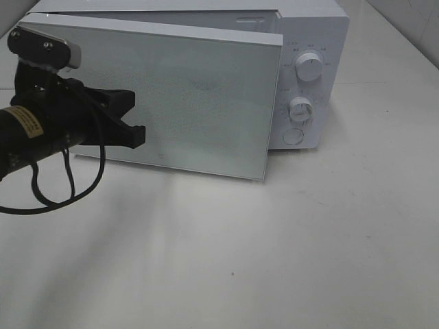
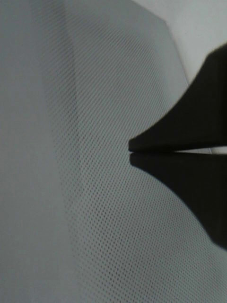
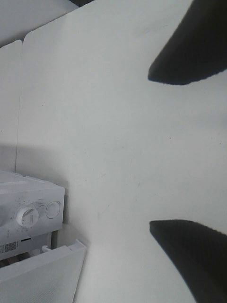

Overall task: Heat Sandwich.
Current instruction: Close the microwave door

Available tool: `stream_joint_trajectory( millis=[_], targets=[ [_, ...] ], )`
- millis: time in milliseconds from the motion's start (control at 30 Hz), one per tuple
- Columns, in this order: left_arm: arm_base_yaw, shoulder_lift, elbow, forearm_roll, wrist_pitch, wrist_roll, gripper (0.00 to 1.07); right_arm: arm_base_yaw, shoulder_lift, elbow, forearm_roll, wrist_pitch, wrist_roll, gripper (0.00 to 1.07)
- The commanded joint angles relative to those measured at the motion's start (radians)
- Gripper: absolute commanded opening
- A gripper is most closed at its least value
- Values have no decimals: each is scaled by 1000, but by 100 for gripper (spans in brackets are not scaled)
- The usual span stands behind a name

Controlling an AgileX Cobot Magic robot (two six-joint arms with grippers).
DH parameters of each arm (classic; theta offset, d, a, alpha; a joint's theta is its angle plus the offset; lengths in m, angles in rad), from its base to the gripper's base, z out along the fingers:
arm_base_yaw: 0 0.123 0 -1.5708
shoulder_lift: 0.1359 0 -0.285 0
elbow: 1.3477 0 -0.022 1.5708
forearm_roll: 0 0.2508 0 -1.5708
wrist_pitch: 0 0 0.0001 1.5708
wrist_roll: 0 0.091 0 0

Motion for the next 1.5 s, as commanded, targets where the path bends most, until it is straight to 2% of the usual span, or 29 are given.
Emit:
stream_joint_trajectory(
  millis=[33,200,300,500,833,1400,1500],
  targets=[
    [-34,19,-38,-46,-3,14,0,-4,-29,0,2,-8,-9,75],
    [-70,47,-90,-76,5,18,0,-4,-29,0,2,-8,-9,75],
    [-87,62,-126,-108,18,40,0,-4,-29,0,2,-8,-9,75],
    [-118,108,-204,-146,29,39,0,-4,-29,0,2,-8,-9,75],
    [-165,181,-321,-148,52,39,0,-4,-29,0,2,-8,-9,75],
    [-172,272,-491,-150,102,38,0,-4,-29,0,2,-8,-9,75],
    [-172,290,-519,-175,106,38,0,-4,-29,0,2,-8,-9,75]
  ],
)
